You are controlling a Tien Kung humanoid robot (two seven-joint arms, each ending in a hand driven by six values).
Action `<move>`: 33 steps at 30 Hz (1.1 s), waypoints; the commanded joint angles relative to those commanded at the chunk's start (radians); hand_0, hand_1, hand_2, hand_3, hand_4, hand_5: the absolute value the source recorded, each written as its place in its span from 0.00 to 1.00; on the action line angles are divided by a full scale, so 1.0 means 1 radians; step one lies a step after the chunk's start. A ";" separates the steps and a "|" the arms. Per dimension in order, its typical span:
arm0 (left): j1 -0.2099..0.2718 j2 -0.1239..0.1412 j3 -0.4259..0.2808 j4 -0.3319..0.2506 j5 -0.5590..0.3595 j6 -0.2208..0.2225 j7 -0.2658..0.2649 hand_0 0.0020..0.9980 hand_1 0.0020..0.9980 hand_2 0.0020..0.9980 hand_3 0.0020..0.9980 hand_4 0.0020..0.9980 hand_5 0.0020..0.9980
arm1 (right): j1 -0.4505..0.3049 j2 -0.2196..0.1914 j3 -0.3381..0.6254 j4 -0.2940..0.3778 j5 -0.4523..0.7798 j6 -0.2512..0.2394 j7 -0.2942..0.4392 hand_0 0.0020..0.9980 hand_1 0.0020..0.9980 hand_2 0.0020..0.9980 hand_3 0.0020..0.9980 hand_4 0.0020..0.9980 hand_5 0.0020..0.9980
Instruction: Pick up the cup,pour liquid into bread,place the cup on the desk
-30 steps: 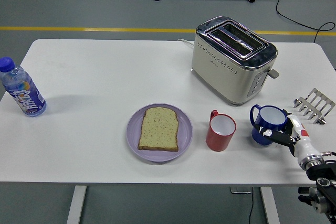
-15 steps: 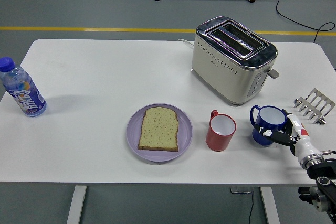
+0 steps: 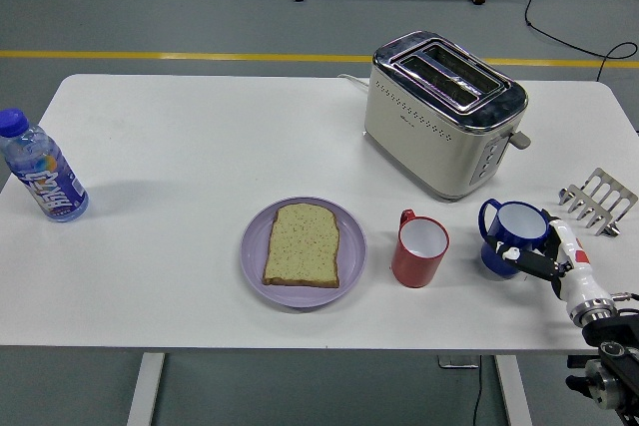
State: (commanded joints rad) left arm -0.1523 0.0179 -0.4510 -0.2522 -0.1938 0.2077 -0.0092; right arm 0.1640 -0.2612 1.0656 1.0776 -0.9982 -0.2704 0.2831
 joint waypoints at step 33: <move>0.002 -0.004 -0.026 -0.001 0.039 0.006 0.013 0.69 0.76 0.77 0.61 0.40 1.00 | 0.019 0.012 -0.083 -0.109 0.069 -0.043 0.185 0.50 0.43 0.54 0.51 0.65 0.00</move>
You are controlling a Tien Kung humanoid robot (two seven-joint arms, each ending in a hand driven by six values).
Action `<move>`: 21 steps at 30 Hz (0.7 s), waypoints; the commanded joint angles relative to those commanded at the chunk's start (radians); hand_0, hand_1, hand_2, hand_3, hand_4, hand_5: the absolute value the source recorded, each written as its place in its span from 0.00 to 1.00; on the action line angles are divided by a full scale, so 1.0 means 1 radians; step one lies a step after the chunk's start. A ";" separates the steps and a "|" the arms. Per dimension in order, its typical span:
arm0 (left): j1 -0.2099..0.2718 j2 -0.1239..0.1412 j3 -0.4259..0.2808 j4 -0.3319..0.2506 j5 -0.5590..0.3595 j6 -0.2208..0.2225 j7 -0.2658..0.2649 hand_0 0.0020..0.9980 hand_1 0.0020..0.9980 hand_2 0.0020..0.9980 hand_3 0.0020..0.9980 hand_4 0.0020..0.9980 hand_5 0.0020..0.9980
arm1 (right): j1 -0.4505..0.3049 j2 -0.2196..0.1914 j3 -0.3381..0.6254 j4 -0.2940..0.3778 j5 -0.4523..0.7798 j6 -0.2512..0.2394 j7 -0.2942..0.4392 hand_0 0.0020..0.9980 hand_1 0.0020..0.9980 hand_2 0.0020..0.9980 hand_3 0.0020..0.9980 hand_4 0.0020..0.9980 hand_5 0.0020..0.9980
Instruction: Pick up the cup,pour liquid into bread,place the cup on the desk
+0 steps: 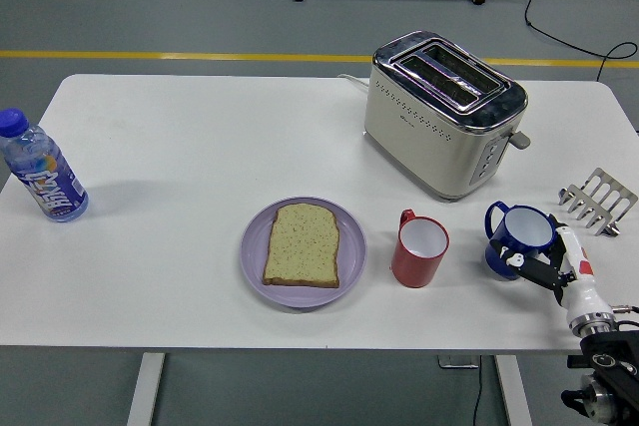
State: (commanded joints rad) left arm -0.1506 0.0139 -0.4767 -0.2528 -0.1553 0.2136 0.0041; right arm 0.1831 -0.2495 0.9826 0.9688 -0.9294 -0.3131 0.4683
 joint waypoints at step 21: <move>-0.004 0.000 0.006 0.000 -0.009 -0.002 -0.003 0.69 0.76 0.77 0.61 0.40 1.00 | 0.012 0.004 -0.029 -0.033 0.013 -0.016 0.037 0.50 0.43 0.54 0.51 0.65 0.00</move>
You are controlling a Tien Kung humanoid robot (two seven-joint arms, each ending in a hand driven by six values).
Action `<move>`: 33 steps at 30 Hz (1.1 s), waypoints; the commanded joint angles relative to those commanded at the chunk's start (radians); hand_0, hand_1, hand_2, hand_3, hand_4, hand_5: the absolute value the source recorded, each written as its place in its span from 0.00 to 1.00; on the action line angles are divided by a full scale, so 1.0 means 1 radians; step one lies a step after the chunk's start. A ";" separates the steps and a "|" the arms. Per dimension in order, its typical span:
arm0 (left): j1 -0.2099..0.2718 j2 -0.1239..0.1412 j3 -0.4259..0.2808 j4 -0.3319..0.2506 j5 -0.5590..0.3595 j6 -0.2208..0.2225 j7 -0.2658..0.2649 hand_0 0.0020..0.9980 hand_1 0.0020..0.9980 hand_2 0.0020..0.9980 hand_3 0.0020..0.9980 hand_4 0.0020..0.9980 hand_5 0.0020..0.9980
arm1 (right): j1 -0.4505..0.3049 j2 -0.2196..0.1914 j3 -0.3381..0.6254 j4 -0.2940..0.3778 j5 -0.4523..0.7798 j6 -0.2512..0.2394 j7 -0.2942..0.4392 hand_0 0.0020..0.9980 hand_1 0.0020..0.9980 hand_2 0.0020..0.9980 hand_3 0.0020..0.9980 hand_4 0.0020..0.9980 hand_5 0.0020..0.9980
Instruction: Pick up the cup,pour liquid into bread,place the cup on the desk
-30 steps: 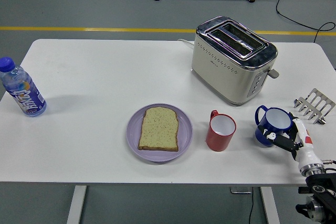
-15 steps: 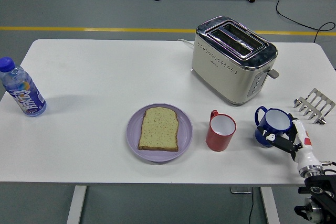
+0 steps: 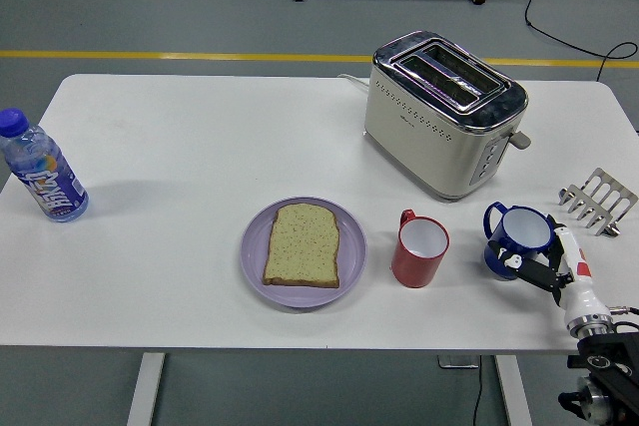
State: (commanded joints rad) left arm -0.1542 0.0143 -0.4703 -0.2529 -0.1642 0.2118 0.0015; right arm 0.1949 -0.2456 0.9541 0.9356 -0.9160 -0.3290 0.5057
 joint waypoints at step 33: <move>-0.003 0.003 0.004 -0.001 -0.005 -0.002 -0.001 0.69 0.76 0.77 0.61 0.40 1.00 | 0.011 0.003 -0.013 -0.026 -0.019 0.008 -0.012 0.50 0.43 0.54 0.52 0.66 0.00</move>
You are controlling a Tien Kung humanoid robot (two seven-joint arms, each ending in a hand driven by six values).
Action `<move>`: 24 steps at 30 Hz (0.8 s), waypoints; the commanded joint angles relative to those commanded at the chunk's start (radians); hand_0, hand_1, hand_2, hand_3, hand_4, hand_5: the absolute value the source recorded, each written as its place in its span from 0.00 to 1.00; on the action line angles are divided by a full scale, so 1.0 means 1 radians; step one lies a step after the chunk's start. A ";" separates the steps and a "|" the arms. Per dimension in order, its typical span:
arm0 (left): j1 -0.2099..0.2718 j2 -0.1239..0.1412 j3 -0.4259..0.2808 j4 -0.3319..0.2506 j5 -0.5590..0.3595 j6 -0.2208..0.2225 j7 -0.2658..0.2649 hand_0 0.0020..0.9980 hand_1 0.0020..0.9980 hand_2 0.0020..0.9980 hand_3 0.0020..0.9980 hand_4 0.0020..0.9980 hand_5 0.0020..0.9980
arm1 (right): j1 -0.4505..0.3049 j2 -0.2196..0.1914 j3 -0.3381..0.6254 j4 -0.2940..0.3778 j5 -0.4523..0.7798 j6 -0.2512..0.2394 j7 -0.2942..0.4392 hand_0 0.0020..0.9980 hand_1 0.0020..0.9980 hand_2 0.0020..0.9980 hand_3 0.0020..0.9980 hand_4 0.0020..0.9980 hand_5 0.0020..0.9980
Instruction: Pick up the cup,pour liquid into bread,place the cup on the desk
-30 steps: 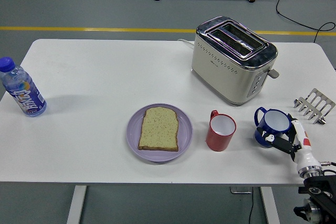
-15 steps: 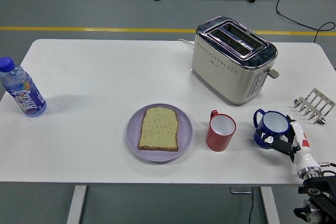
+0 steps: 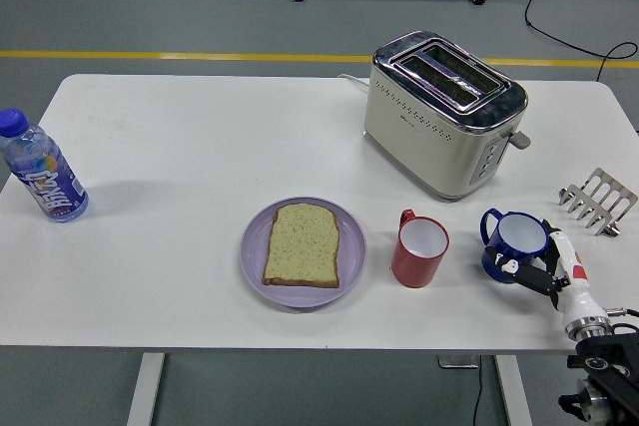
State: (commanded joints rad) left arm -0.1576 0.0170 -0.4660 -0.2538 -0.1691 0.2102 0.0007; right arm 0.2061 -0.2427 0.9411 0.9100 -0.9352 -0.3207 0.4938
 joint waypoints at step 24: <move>0.002 0.000 -0.006 -0.001 0.013 0.002 0.006 0.69 0.76 0.77 0.61 0.40 1.00 | -0.007 -0.003 0.009 0.002 -0.050 0.010 -0.028 0.55 0.48 0.60 0.59 0.72 0.00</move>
State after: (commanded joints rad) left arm -0.1554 0.0173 -0.4725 -0.2551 -0.1562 0.2121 0.0063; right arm 0.1994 -0.2454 0.9502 0.9122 -0.9855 -0.3110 0.4655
